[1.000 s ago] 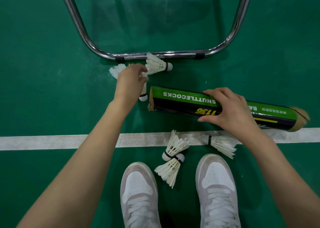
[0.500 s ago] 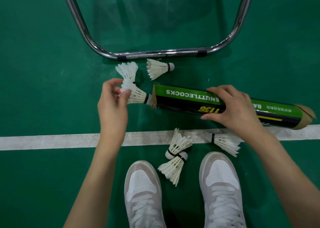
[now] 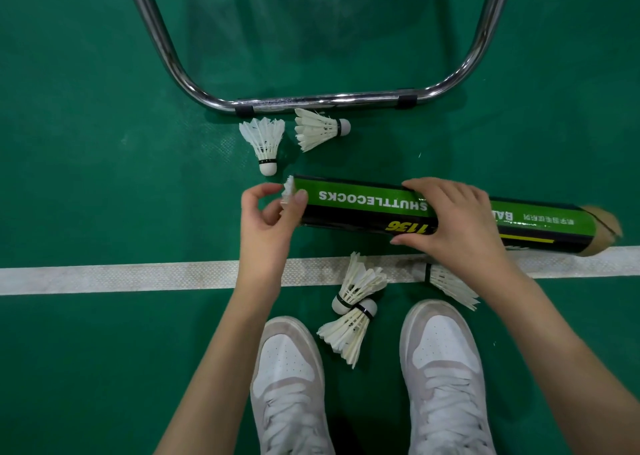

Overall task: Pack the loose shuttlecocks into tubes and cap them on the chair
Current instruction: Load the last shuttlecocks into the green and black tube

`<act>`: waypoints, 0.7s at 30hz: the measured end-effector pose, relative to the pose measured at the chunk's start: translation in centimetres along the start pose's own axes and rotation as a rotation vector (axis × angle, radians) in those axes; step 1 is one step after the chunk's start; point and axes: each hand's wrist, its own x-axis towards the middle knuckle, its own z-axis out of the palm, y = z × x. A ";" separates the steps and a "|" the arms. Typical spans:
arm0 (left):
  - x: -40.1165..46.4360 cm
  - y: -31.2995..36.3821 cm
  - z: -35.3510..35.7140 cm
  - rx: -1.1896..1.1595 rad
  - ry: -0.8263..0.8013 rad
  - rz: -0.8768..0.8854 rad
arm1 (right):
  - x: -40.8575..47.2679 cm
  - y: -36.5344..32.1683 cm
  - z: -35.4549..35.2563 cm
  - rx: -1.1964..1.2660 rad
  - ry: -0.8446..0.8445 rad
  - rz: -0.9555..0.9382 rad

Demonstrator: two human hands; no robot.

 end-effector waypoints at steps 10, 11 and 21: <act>-0.1 0.0 0.0 0.012 -0.127 -0.031 | -0.3 -0.2 0.5 -0.009 0.061 -0.045; 0.0 0.0 -0.1 0.014 -0.143 -0.039 | -0.3 -0.2 0.5 -0.011 0.066 -0.051; 0.3 -0.1 -0.6 0.044 -0.242 -0.038 | -0.2 -0.3 0.7 -0.020 0.098 -0.083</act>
